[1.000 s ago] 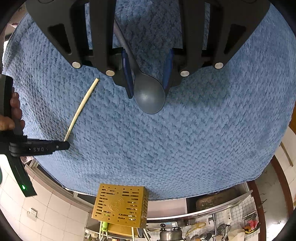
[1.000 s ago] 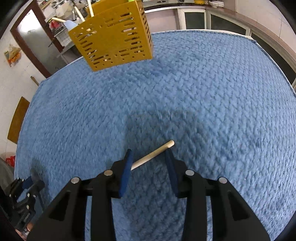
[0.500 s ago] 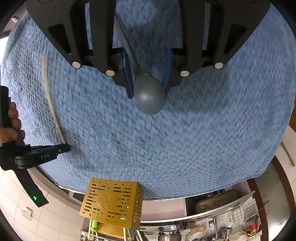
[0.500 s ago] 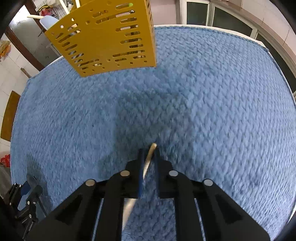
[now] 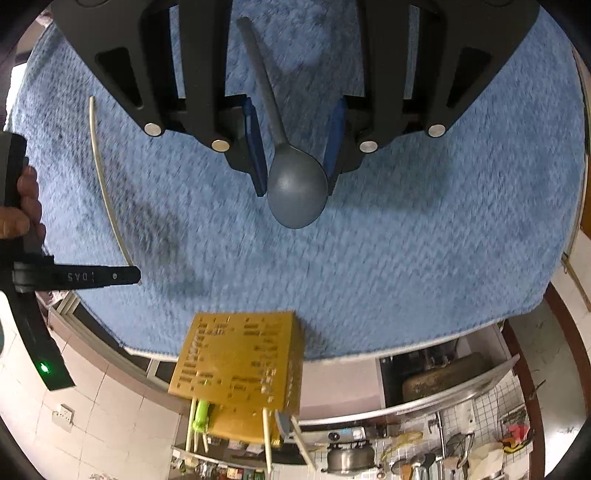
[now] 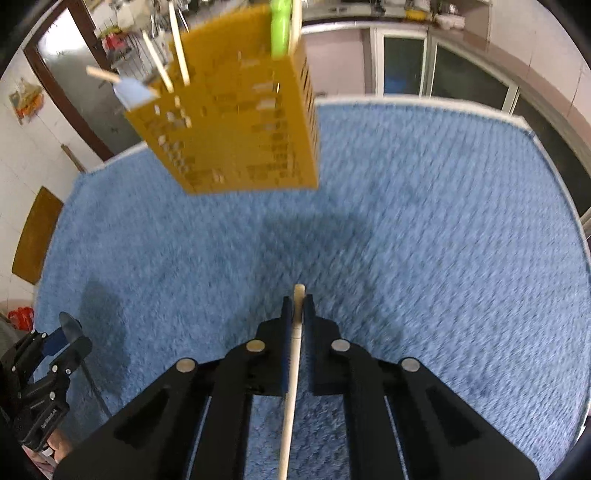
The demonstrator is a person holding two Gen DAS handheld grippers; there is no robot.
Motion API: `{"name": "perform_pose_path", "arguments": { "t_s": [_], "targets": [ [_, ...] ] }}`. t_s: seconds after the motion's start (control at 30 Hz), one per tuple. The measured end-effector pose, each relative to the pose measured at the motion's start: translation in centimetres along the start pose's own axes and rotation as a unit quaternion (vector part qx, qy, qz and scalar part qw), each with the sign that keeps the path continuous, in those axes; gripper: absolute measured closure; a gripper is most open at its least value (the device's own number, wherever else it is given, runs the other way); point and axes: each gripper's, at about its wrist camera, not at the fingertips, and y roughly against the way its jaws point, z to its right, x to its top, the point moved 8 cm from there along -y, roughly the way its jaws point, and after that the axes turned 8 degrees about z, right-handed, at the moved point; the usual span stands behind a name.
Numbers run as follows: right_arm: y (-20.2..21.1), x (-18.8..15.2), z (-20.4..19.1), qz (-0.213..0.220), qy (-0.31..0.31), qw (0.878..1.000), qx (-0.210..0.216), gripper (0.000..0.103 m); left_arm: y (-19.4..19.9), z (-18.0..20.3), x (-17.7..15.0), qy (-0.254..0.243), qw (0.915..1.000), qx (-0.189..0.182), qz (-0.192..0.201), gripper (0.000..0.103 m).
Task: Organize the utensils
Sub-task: 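Lift the spoon with the left tool while the right tool lifts its chopstick toward the caddy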
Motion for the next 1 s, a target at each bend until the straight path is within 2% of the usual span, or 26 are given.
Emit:
{"name": "perform_pose_path", "arguments": {
  "t_s": [0.23,0.37,0.4,0.43,0.57,0.8,1.0],
  "targets": [
    [5.0,2.8,0.8,0.111,-0.005,0.994,0.006,0.097,1.2,1.0,4.4,-0.001,0.9985,-0.002,0.055,0.074],
    [8.3,5.2,1.0,0.181,0.005,0.983,0.006,0.097,1.7,1.5,6.9,0.0,0.9965,-0.007,0.084,0.075],
    [9.2,5.5,1.2,0.196,0.009,0.981,0.002,0.097,1.8,1.6,7.7,0.003,0.9959,-0.012,0.089,0.095],
    [10.0,6.1,1.1,0.213,0.013,0.977,0.003,0.098,1.7,1.6,8.1,0.006,0.996,-0.017,0.088,0.099],
    [12.1,8.2,0.7,0.255,0.018,0.967,0.005,0.098,1.5,1.8,10.1,0.017,0.9948,-0.03,0.096,0.099],
    [11.3,9.0,0.7,0.246,0.017,0.969,0.015,0.098,-1.0,1.8,11.0,0.024,0.9957,-0.041,0.08,0.102],
    [11.7,9.5,1.5,0.26,0.01,0.965,0.017,0.098,0.2,2.4,12.6,0.009,0.9937,-0.041,0.104,0.102]
  ]
}}
